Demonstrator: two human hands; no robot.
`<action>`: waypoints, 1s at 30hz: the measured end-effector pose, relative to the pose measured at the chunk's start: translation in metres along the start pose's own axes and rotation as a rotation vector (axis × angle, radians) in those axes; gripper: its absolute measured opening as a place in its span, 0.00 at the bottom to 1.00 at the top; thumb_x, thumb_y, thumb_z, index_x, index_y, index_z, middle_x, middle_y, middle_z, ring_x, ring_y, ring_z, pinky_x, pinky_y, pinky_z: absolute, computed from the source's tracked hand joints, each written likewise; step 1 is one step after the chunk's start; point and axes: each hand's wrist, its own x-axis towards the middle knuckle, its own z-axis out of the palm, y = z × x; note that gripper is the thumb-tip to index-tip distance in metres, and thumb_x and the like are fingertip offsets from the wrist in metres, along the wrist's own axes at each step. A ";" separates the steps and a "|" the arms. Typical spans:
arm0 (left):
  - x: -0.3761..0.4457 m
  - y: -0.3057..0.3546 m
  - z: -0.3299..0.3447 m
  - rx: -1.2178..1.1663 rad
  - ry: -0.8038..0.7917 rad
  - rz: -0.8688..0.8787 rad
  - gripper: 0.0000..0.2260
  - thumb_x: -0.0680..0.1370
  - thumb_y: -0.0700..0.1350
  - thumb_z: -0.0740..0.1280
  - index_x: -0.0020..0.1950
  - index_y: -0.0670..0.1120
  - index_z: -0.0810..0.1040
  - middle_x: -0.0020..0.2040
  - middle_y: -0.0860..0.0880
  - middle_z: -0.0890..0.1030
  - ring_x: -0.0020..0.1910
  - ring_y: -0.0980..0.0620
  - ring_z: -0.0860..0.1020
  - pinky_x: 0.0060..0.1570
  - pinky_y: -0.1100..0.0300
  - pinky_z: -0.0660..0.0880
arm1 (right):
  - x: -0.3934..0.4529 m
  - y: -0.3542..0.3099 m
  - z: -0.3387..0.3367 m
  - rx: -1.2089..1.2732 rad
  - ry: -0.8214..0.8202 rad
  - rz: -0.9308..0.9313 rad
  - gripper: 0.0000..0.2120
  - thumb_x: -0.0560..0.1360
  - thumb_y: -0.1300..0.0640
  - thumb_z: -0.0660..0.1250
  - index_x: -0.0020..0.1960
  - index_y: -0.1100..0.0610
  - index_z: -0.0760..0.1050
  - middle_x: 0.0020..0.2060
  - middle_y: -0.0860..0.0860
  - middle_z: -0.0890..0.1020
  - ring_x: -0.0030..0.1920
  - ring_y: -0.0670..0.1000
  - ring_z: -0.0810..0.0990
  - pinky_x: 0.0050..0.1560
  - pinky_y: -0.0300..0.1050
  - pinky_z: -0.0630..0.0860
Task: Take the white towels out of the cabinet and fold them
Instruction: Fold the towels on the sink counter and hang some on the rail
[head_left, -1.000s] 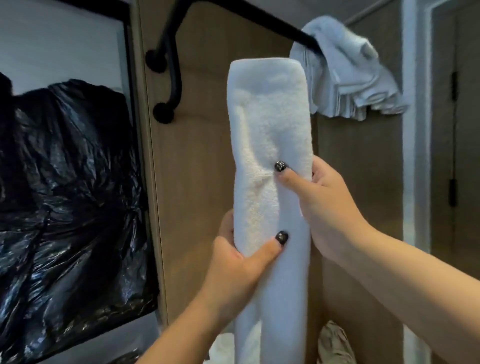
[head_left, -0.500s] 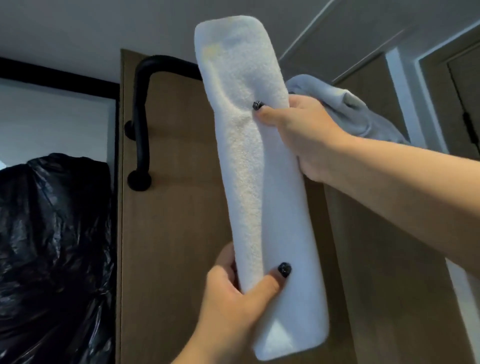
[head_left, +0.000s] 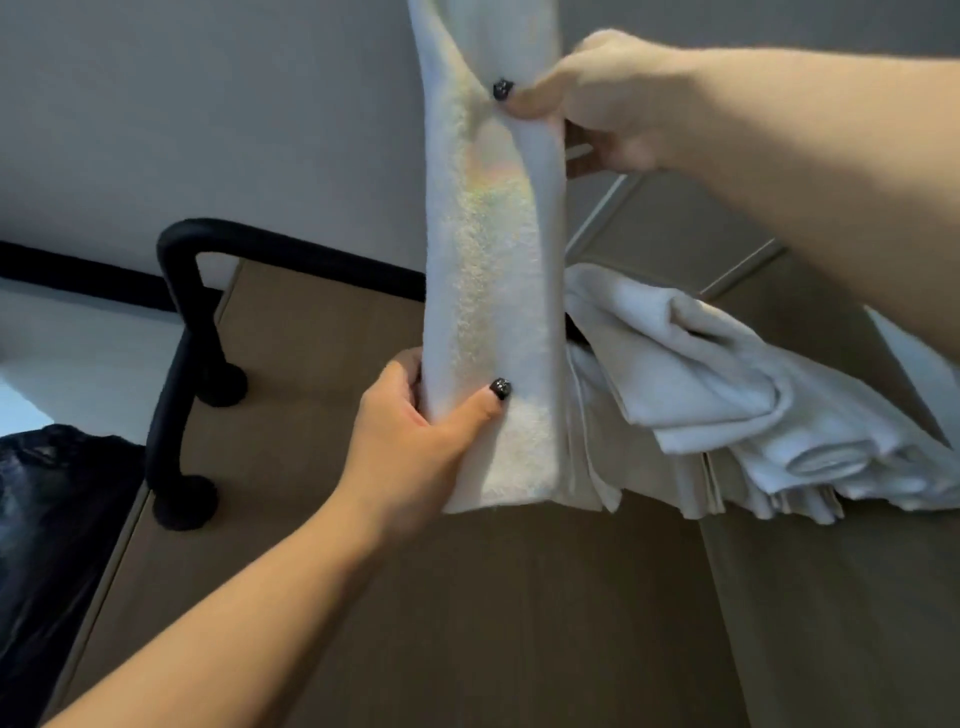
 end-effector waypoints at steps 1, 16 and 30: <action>0.008 -0.002 0.001 0.040 0.006 0.019 0.21 0.69 0.47 0.79 0.59 0.45 0.77 0.53 0.48 0.84 0.49 0.51 0.84 0.49 0.52 0.81 | 0.006 0.010 -0.005 0.018 0.000 0.005 0.14 0.75 0.53 0.72 0.58 0.59 0.78 0.53 0.54 0.85 0.50 0.52 0.85 0.51 0.49 0.82; 0.014 -0.066 0.004 0.210 0.088 0.042 0.18 0.64 0.56 0.75 0.51 0.55 0.78 0.45 0.57 0.84 0.45 0.56 0.83 0.47 0.47 0.82 | 0.051 0.103 0.064 -0.546 -0.110 0.030 0.11 0.78 0.61 0.65 0.57 0.62 0.81 0.58 0.57 0.82 0.56 0.56 0.80 0.51 0.45 0.76; 0.070 -0.061 -0.024 0.463 -0.179 0.093 0.48 0.58 0.69 0.76 0.66 0.72 0.46 0.70 0.68 0.51 0.71 0.55 0.62 0.67 0.47 0.71 | 0.060 0.105 0.073 -0.608 -0.225 -0.016 0.12 0.79 0.49 0.59 0.37 0.48 0.71 0.32 0.40 0.77 0.39 0.42 0.76 0.43 0.40 0.63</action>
